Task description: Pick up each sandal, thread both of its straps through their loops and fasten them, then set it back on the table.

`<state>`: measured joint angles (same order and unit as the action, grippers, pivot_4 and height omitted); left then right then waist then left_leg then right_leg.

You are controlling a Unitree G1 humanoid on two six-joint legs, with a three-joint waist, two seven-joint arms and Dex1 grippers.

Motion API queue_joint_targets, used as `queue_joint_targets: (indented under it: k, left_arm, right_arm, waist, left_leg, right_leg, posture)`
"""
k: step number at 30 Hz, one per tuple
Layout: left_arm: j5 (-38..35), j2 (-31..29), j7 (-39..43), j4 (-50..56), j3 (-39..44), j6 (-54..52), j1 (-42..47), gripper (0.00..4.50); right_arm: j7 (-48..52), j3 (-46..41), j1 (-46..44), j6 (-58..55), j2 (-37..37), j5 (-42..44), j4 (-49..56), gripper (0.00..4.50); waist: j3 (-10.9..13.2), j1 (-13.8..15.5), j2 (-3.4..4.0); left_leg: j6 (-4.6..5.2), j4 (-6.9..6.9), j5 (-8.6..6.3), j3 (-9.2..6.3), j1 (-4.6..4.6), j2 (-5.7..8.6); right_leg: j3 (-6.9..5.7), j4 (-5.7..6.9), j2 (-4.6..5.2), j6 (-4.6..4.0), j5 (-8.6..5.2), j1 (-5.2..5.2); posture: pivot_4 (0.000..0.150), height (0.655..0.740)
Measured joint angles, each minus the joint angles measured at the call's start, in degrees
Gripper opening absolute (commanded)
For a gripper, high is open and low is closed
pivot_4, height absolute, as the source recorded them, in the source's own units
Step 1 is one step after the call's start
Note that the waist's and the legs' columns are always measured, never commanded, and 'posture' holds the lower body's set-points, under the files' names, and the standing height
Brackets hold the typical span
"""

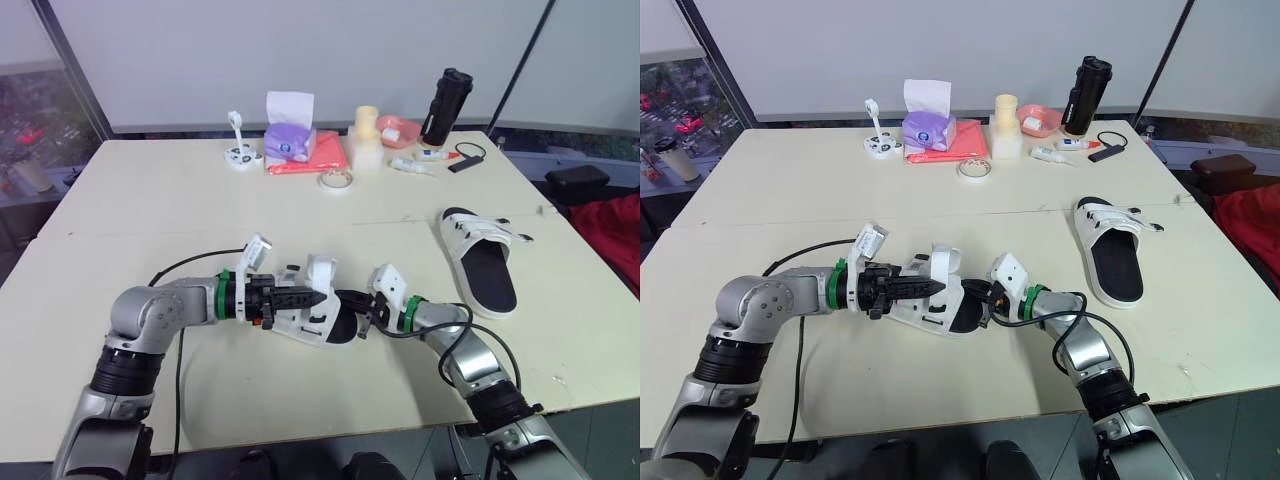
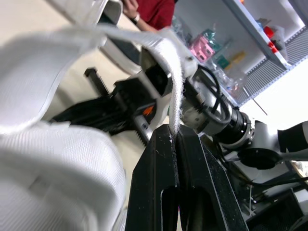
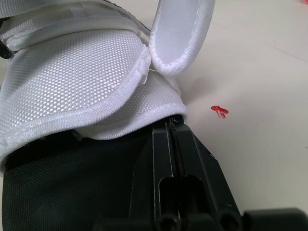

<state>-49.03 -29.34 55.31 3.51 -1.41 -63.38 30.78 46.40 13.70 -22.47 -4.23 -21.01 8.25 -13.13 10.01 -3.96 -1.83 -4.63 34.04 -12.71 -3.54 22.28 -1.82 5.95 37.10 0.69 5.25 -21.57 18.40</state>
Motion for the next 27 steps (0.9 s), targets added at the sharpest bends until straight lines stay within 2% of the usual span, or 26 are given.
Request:
queue_joint_targets:
  k: [9,19,27]
  left_arm:
    - [1.54,-2.03,3.17,-0.08,-2.19,0.61,-1.86,0.03]
    - [10.03,-2.36,4.53,-1.56,-6.34,11.34,-1.95,0.03]
    - [12.09,-4.75,10.30,-1.15,-8.87,14.40,-1.06,0.03]
  right_arm:
    - [-0.06,-0.04,0.13,0.00,0.00,0.00,0.05,0.00]
    - [-0.12,-0.04,0.17,0.00,0.00,0.00,0.05,0.00]
    - [-0.12,-0.01,0.17,0.00,0.00,0.00,0.05,0.00]
  waist:
    - [-0.01,0.01,0.02]
    - [-0.05,0.05,0.05]
    - [-0.06,0.02,0.06]
  left_leg:
    - [0.00,0.00,0.00,-0.02,-0.01,0.00]
    - [-0.01,-0.01,-0.01,-0.02,-0.02,0.00]
    - [-0.01,-0.03,-0.01,-0.02,0.00,0.00]
  right_leg:
    - [0.00,-0.01,0.02,-0.02,-0.01,0.04]
    - [0.01,-0.02,0.06,-0.04,-0.02,0.03]
    - [0.03,-0.02,0.08,-0.21,-0.11,0.04]
  posture:
    - [0.150,0.7400]
    - [0.150,0.7400]
    - [0.150,0.7400]
